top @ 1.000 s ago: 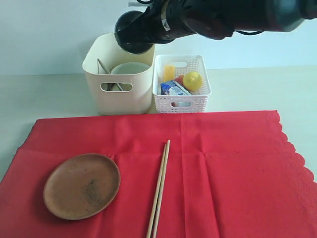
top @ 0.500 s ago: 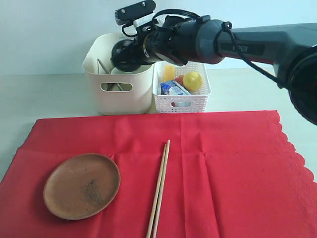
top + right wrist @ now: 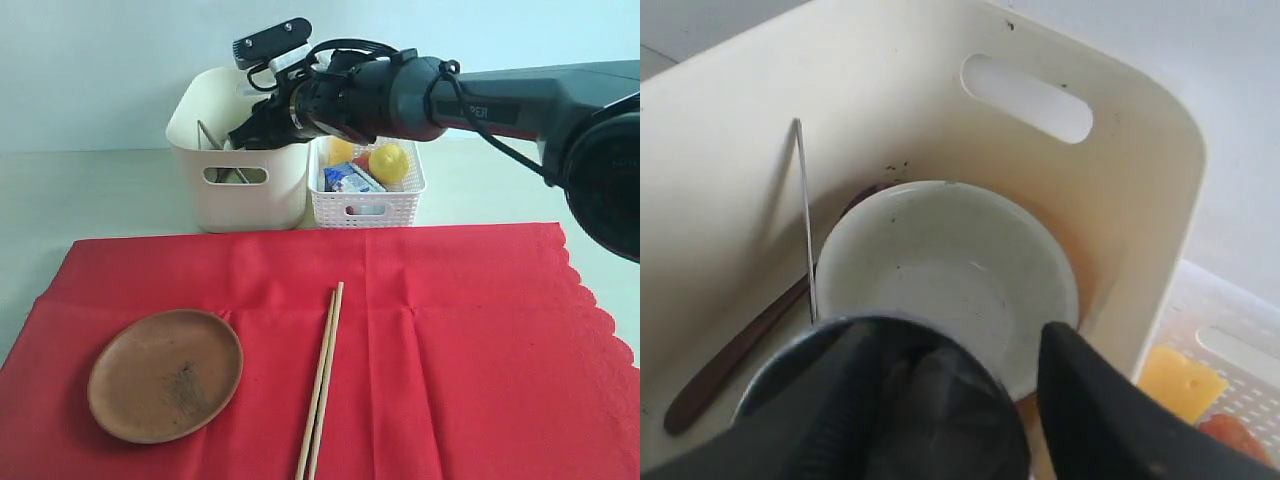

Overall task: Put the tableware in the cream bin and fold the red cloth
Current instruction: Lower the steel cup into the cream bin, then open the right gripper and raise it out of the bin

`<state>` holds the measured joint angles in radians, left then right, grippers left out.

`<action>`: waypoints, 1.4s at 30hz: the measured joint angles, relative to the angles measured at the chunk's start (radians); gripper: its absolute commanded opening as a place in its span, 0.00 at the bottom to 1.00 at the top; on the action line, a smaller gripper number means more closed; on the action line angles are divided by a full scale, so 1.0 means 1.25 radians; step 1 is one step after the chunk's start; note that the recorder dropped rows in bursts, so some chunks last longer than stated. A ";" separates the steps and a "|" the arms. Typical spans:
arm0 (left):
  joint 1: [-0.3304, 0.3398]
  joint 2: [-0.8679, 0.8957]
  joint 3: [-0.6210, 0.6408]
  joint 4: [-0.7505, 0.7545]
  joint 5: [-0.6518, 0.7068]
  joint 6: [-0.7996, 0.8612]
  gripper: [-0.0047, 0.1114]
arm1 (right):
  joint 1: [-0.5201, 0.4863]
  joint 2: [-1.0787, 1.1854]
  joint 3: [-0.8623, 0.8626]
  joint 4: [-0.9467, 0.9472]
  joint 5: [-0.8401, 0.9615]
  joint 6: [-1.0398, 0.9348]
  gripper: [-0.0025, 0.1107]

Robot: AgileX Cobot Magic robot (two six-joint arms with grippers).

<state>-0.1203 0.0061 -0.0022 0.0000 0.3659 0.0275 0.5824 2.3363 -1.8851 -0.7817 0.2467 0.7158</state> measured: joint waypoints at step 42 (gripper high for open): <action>0.000 0.000 0.000 0.000 0.000 0.000 0.04 | 0.024 -0.286 0.032 0.908 0.654 -0.784 0.46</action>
<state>-0.1203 0.0061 -0.0022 0.0000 0.3659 0.0275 0.6130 1.9786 -1.8452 0.3537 1.0637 -0.2638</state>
